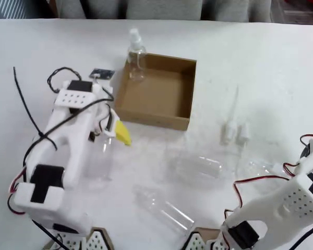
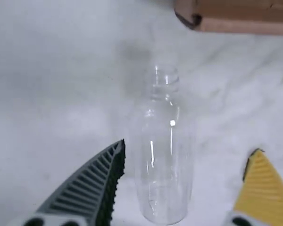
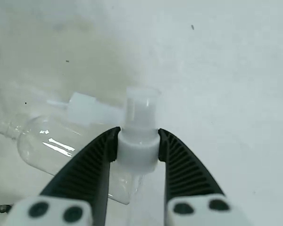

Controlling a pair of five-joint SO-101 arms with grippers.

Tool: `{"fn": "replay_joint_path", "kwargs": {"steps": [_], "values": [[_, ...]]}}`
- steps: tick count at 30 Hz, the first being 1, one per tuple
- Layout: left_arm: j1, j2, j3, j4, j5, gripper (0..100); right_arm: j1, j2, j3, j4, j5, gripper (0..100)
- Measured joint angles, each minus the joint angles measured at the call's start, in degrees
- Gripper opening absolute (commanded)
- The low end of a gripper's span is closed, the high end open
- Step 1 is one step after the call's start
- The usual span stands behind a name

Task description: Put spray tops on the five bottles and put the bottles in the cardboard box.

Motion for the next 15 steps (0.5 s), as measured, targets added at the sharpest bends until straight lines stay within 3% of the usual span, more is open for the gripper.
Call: {"fn": "replay_joint_path", "kwargs": {"steps": [15], "values": [[-0.09,4.13,0.0,-3.43,-0.53,38,0.0,0.0,0.0,-1.05,0.0,1.6]]}}
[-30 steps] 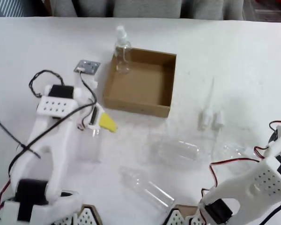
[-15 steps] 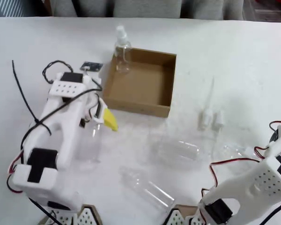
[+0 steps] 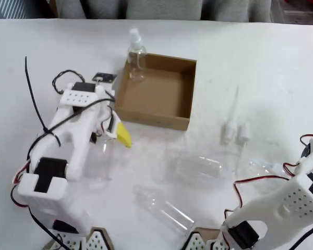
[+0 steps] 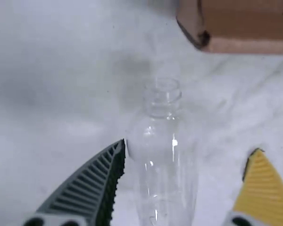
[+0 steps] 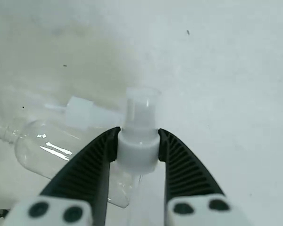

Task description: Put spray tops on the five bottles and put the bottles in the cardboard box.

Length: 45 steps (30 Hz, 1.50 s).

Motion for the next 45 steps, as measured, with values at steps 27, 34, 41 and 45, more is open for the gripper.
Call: {"fn": "replay_joint_path", "kwargs": {"steps": [27,34,41,45], "values": [[-0.18,0.0,0.0,-2.2,0.0,38,0.0,0.0,0.0,-0.18,0.0,1.6],[-0.97,0.0,1.23,-5.01,0.0,38,0.0,0.0,0.0,-0.18,0.0,1.6],[-1.14,0.0,1.32,-5.27,0.0,30,0.0,0.0,0.0,-0.18,0.0,1.6],[-1.23,0.0,2.99,-6.86,0.0,23,0.0,0.0,0.0,-0.18,0.0,1.6]]}}
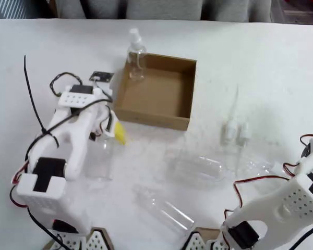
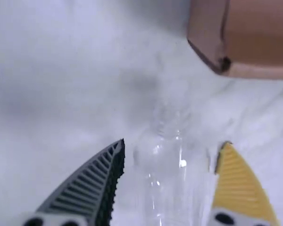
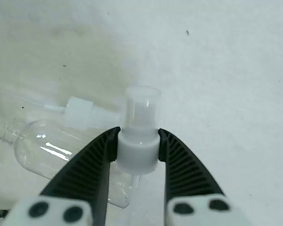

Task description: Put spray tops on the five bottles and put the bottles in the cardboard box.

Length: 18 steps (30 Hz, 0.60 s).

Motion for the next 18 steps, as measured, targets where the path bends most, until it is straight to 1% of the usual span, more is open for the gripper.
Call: {"fn": "replay_joint_path", "kwargs": {"steps": [7,9,13,16,18], "values": [[0.09,-0.18,2.2,-2.73,0.0,22,0.0,0.0,0.0,0.0,0.0,1.6],[0.09,-0.18,2.37,-2.73,0.0,18,0.0,0.0,0.0,0.0,0.0,1.6],[0.18,-0.18,2.46,-2.73,0.0,2,0.0,0.0,0.0,0.0,0.0,1.6],[0.18,-0.26,2.55,-2.73,0.0,3,0.0,0.0,0.0,0.0,0.0,1.6],[0.18,-0.26,2.55,-2.64,0.0,2,0.0,0.0,0.0,0.0,0.0,1.6]]}}
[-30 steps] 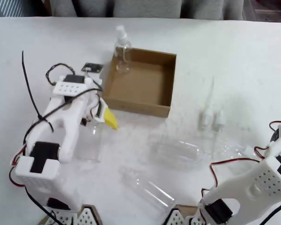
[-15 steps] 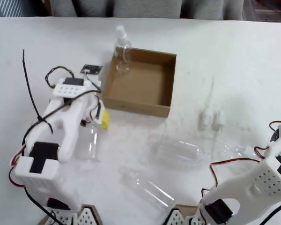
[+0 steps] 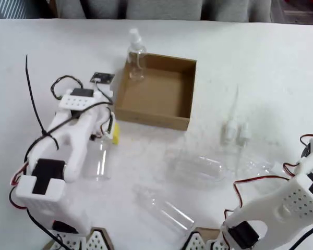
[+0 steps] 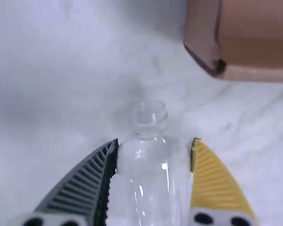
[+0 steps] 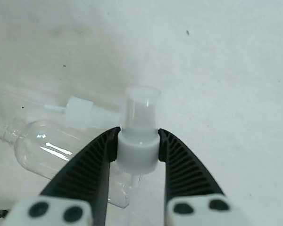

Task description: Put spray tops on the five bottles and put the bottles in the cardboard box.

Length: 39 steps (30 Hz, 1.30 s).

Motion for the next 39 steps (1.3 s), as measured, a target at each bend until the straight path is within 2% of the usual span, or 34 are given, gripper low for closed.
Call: {"fn": "replay_joint_path", "kwargs": {"steps": [8,12,22,28,39], "values": [[-0.09,0.18,-5.89,7.91,0.0,2,0.0,0.0,0.0,0.0,0.0,1.6],[-0.09,-0.26,-6.24,8.62,0.0,2,0.0,0.0,0.0,0.0,0.0,1.6],[-0.09,-23.21,13.45,-6.42,0.0,2,-0.18,0.0,0.0,0.0,0.0,1.6],[0.0,-38.68,20.31,-12.84,0.0,2,-3.6,-0.88,0.0,3.08,-0.53,1.6],[8.79,-69.19,39.03,-28.04,-0.09,2,-14.33,-19.87,-0.44,3.69,-16.97,1.6]]}}
